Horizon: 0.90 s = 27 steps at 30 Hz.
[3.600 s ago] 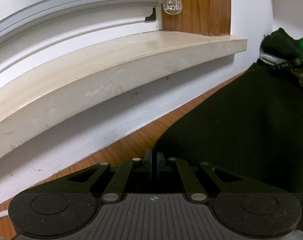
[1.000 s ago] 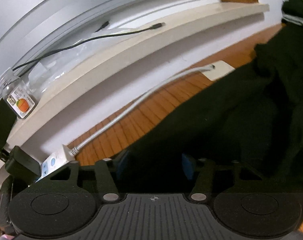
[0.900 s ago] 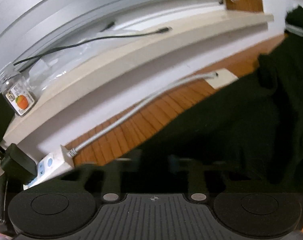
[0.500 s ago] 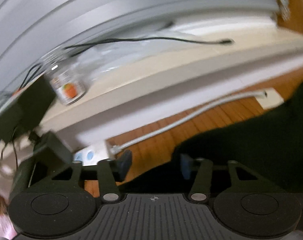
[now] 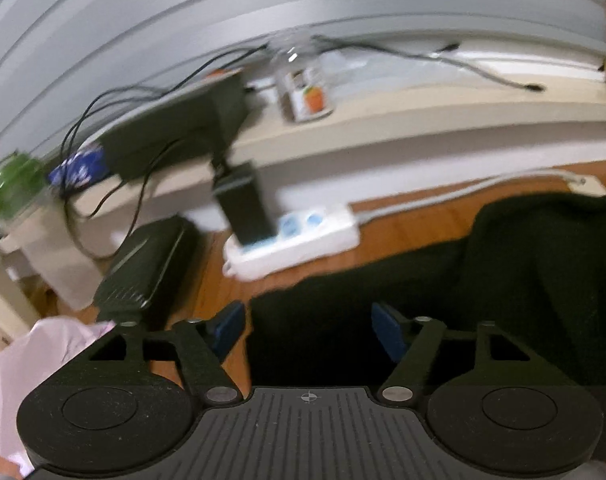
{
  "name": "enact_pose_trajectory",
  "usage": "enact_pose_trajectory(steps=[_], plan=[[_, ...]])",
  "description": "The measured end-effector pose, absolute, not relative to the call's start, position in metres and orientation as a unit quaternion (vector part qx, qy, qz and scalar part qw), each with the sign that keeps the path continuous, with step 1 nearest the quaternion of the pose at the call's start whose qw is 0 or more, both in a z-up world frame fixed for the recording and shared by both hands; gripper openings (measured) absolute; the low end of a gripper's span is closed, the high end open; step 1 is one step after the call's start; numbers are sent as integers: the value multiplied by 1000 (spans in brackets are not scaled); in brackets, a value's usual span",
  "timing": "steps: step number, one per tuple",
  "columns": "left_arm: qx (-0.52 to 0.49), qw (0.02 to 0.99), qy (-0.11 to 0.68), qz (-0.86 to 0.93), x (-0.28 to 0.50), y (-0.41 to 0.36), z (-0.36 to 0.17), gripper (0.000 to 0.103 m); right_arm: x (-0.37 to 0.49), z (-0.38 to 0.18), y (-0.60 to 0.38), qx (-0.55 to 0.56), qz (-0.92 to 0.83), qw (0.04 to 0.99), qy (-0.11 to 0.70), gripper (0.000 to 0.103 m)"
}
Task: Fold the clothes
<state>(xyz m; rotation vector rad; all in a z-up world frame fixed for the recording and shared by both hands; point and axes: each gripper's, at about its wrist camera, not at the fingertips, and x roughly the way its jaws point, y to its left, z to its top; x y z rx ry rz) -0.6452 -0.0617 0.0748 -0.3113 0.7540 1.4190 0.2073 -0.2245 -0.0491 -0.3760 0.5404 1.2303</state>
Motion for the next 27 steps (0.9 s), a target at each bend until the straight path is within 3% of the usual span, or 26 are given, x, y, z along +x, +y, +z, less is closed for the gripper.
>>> enact_pose_trajectory(steps=[5,7,8,9,10,12,19,22,27], plan=[[-122,693,344,622,-649,-59,63,73,210,-49,-224,-174,565,768,249,69],[-131,686,323,639,-653,-54,65,47,210,-50,-224,-174,564,768,249,69],[-147,673,303,658,-660,-50,69,44,210,-50,-224,-174,563,769,248,70],[-163,659,282,678,-666,-46,72,49,210,-50,-224,-174,563,769,248,70],[-179,646,263,694,-672,-42,75,62,210,-50,-224,-174,563,769,248,70],[-181,630,266,707,-674,-39,76,70,211,-50,-224,-174,563,769,248,70],[-141,630,286,708,-651,-59,78,77,210,-50,-224,-174,560,771,248,71],[-124,655,274,693,-633,-73,85,77,211,-50,-224,-174,559,771,251,76],[-106,722,275,626,-585,-79,86,77,208,-49,-225,-176,557,774,245,77]])
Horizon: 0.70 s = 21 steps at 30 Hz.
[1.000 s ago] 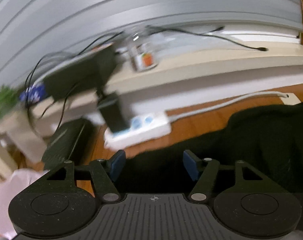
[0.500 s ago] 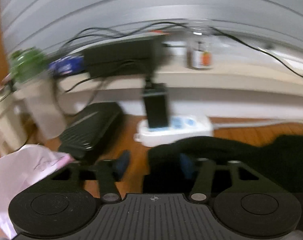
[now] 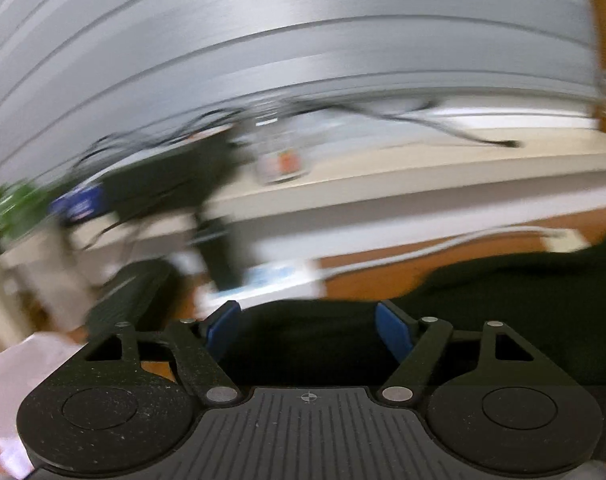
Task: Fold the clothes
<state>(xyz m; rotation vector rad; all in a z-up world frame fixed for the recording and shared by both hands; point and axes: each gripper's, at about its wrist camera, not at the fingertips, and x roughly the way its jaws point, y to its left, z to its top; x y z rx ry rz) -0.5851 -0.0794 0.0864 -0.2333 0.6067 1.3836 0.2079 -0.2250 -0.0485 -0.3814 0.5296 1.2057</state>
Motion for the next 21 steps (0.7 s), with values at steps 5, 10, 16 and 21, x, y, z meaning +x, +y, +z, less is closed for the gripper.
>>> enact_pose_trajectory(steps=[5,10,16,21], plan=[[-103,773,305,546,-534,-66,72,65,191,-38,-233,-159,573,773,219,73],[-98,783,325,522,-506,-30,62,56,148,-20,-225,-162,619,745,190,72],[-118,711,314,618,-511,22,56,62,63,2,-182,-163,708,667,164,54],[-123,729,301,602,-517,-1,56,67,-25,17,-118,-189,782,571,165,35]])
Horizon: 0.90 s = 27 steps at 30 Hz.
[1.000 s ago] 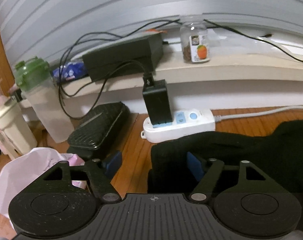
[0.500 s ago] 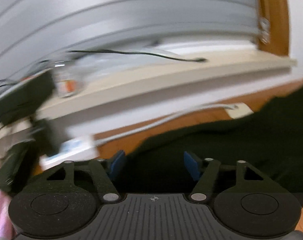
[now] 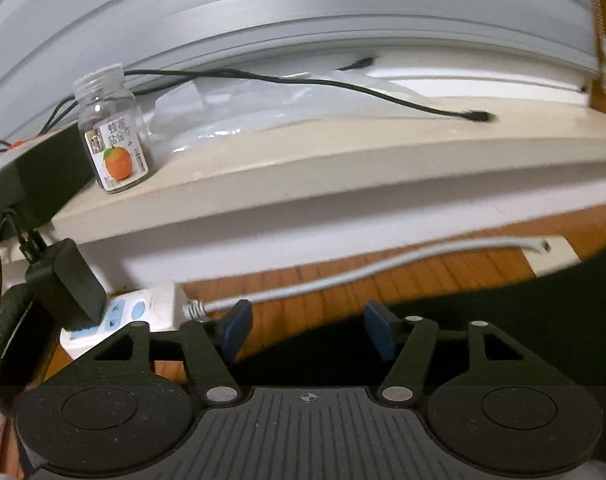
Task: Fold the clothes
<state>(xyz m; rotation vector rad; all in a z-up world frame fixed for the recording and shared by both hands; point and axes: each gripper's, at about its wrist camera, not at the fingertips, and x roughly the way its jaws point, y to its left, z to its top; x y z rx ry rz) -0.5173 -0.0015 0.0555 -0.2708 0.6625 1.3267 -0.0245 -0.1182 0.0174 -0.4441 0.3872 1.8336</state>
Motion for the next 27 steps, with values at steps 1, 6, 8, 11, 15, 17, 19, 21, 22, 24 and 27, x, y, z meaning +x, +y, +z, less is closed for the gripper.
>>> enact_pose_trajectory(steps=[1,6,8,11,15,17,19,21,22,24,27], plan=[[-117,733,300,599,-518,-10,57,69,-43,19,-104,-199,791,554,164,35],[-111,760,279,577,-518,-54,70,75,-125,17,-42,-237,823,486,176,36],[-108,769,272,568,-516,-72,72,78,-148,11,-19,-261,818,480,179,37],[-108,782,264,554,-509,-95,74,79,-162,-5,6,-300,794,495,188,37],[-103,796,257,539,-496,-128,69,79,-149,5,-13,-262,807,499,176,37],[-99,799,255,535,-488,-142,64,79,-147,11,-28,-256,807,506,164,37],[-92,802,248,536,-479,-155,60,79,-144,16,-46,-255,808,509,153,37],[-94,809,233,532,-472,-167,59,79,-141,19,-66,-259,808,509,144,37],[-95,812,226,529,-468,-173,58,79,-141,20,-76,-261,808,509,139,38],[-95,819,214,523,-461,-186,58,77,-141,19,-97,-263,809,508,133,39],[-88,823,203,522,-452,-205,59,64,-142,16,-125,-257,813,505,134,40]])
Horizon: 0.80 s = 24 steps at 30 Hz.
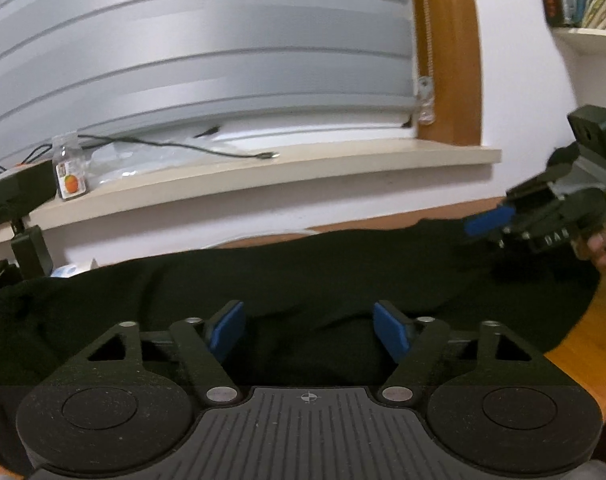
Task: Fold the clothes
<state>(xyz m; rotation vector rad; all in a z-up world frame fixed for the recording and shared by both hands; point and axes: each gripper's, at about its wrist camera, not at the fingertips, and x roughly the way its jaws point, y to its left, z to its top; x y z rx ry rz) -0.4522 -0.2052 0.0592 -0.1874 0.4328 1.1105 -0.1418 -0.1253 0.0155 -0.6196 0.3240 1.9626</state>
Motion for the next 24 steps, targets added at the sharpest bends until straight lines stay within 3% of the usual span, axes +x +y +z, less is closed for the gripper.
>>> enact_pose_trajectory(steps=[1,3,8,10,16,18,20,21,24], plan=[[-88,826,200,520,-450,-211,60,57,-142,15,-134,-254,815,503,136,41],[-86,831,201,511,-445,-222,60,55,-145,11,-151,-250,817,501,138,41],[-64,828,233,507,-427,-241,51,58,-160,1,-185,-250,820,497,137,42],[-48,826,247,504,-420,-246,45,65,-165,-2,-194,-248,824,490,141,42],[-17,829,277,485,-399,-241,28,63,-179,-7,-208,-246,839,457,162,42],[1,825,291,484,-391,-233,22,53,-183,-9,-208,-250,842,450,163,42],[7,821,295,489,-389,-224,22,30,-188,-10,-208,-255,844,442,164,43],[-4,822,289,490,-391,-218,25,1,-190,-10,-207,-258,843,443,162,45],[-47,839,233,490,-409,-207,50,1,-194,-12,-202,-256,844,441,166,48]])
